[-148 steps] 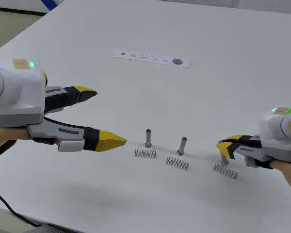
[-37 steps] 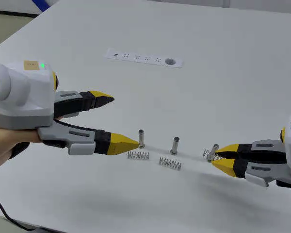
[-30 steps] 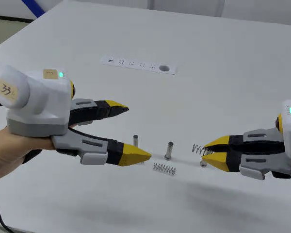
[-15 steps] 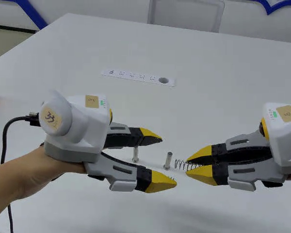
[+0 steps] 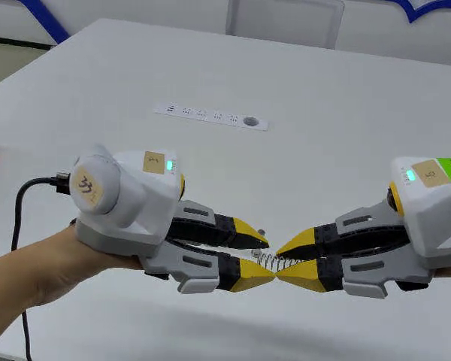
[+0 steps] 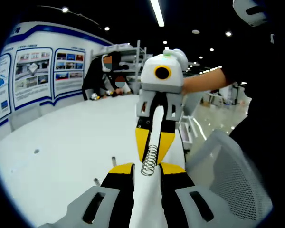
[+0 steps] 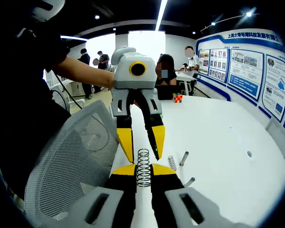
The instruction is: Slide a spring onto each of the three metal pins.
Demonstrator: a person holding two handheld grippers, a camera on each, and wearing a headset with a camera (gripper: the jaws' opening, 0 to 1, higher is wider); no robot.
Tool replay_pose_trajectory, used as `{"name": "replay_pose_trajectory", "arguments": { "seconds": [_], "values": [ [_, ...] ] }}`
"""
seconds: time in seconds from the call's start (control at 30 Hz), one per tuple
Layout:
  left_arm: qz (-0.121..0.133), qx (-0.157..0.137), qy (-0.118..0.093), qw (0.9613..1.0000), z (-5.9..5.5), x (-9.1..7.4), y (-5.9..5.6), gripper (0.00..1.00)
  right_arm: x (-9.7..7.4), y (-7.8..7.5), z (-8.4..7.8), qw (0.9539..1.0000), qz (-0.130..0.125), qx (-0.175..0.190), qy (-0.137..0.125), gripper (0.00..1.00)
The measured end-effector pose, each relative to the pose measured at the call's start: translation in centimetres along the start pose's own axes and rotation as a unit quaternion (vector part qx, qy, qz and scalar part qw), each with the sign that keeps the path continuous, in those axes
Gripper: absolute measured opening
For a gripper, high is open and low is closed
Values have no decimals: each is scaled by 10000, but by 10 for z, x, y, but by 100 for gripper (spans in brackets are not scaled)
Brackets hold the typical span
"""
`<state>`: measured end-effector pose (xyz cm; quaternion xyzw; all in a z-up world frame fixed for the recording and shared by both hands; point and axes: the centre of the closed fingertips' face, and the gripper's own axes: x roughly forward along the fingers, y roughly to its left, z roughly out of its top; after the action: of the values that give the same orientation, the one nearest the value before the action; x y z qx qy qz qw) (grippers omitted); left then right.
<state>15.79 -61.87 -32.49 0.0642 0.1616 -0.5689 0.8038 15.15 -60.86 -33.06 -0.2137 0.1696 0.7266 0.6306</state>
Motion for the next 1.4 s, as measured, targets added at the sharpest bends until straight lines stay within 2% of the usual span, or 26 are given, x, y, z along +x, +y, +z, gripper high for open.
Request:
{"name": "replay_pose_trajectory", "arguments": {
  "seconds": [0.23,0.53,0.7,0.87,1.0,1.23,1.4],
  "values": [
    [-169,-5,40,9998,-2,2,-7,15,0,4,-1,10000,80,-21,28,11],
    [-422,87,300,9986,-10,2,-14,11,5,12,-5,9995,262,-128,98,11],
    [-320,199,308,9988,-9,2,-10,10,4,7,-4,9995,187,-235,108,12],
    [-413,289,351,9981,-9,3,-13,10,4,7,-6,9992,246,-249,195,13],
    [-415,268,327,9982,-8,3,-12,10,2,3,-12,9992,153,-215,307,16],
    [-401,205,296,9985,-7,0,-9,10,-2,3,-12,9998,106,-68,150,12],
    [-403,294,352,9981,-9,1,-10,10,-3,4,-9,9998,150,65,85,11]
  ]
}}
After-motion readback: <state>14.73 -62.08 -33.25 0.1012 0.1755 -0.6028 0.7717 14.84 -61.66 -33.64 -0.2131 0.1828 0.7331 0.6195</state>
